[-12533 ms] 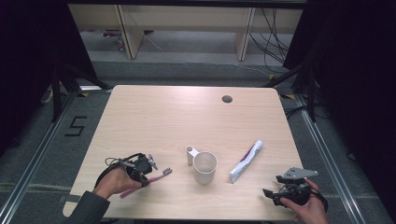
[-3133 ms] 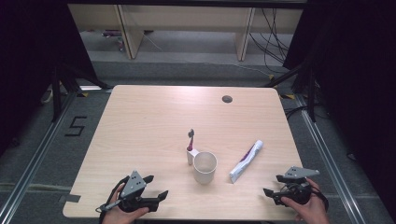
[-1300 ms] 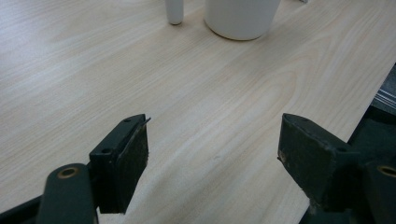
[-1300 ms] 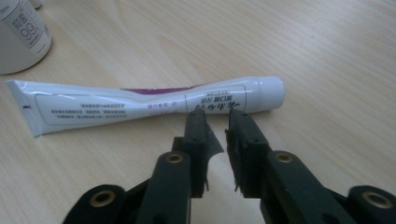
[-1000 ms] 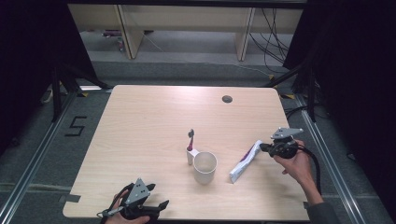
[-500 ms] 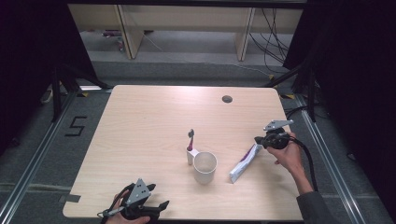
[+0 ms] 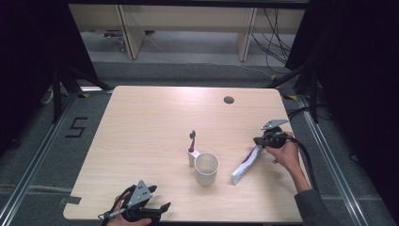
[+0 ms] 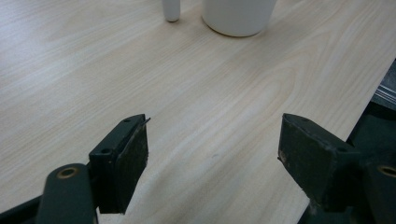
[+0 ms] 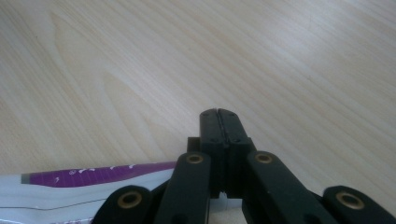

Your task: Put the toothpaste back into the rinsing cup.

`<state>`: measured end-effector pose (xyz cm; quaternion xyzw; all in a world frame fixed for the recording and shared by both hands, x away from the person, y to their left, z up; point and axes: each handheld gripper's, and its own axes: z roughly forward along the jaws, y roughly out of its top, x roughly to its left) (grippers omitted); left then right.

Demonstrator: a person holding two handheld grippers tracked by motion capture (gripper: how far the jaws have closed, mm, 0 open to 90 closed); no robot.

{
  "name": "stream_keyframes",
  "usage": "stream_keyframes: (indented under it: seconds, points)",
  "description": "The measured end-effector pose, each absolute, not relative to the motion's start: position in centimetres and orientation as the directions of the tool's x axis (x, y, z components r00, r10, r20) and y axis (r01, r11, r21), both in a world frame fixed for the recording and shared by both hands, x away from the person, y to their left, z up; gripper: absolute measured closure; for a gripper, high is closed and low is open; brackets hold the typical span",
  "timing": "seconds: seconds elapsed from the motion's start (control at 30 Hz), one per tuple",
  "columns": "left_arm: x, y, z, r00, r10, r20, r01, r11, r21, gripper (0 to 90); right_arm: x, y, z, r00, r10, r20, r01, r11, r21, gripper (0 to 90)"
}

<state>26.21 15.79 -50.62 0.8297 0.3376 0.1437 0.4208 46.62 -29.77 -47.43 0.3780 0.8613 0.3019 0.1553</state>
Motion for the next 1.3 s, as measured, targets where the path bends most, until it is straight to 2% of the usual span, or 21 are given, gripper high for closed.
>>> stream_keyframes:
  seconds: [0.23,0.4,0.57,0.7,0.77,1.07,1.1,1.17,1.2,1.3]
  points:
    - [26.2,15.8,-50.6,0.734,0.678,-0.049,0.44,-0.419,0.794,24.0,46.9,-29.7,-47.9,-0.684,0.725,-0.074,0.529,0.564,0.634,89.7]
    - [26.2,15.6,-50.7,0.731,0.68,-0.057,0.441,-0.407,0.8,24.0,46.4,-29.6,-48.0,-0.66,0.751,-0.03,0.58,0.534,0.616,89.6]
    - [26.1,15.7,-50.7,0.733,0.678,-0.058,0.441,-0.409,0.799,24.0,45.9,-29.9,-48.0,-0.664,0.747,-0.032,0.583,0.544,0.604,89.5]
    - [26.1,15.6,-50.7,0.731,0.68,-0.062,0.443,-0.403,0.801,24.0,45.0,-30.5,-47.8,-0.648,0.761,-0.005,0.609,0.522,0.598,89.1]
    - [26.2,15.7,-50.6,0.738,0.673,-0.033,0.437,-0.44,0.784,24.0,44.6,-30.8,-47.8,-0.629,0.777,0.01,0.63,0.502,0.592,89.1]
    - [26.1,15.7,-50.6,0.736,0.676,-0.039,0.44,-0.434,0.786,24.1,42.8,-32.4,-48.2,-0.627,0.779,0.017,0.63,0.494,0.599,88.6]
    - [26.1,15.6,-50.6,0.736,0.676,-0.047,0.441,-0.424,0.791,24.1,42.3,-32.3,-48.0,-0.607,0.793,0.053,0.662,0.468,0.585,88.7]
    - [26.1,15.6,-50.6,0.738,0.673,-0.048,0.44,-0.426,0.791,24.1,42.0,-32.7,-48.2,-0.622,0.783,0.023,0.635,0.487,0.6,88.4]
    - [26.1,15.6,-50.6,0.736,0.675,-0.051,0.442,-0.424,0.79,24.1,41.6,-32.7,-48.0,-0.612,0.79,0.044,0.657,0.477,0.584,88.3]
    - [26.0,15.5,-50.7,0.734,0.676,-0.059,0.445,-0.413,0.795,24.1,40.9,-33.1,-48.1,-0.617,0.786,0.046,0.643,0.47,0.604,88.3]
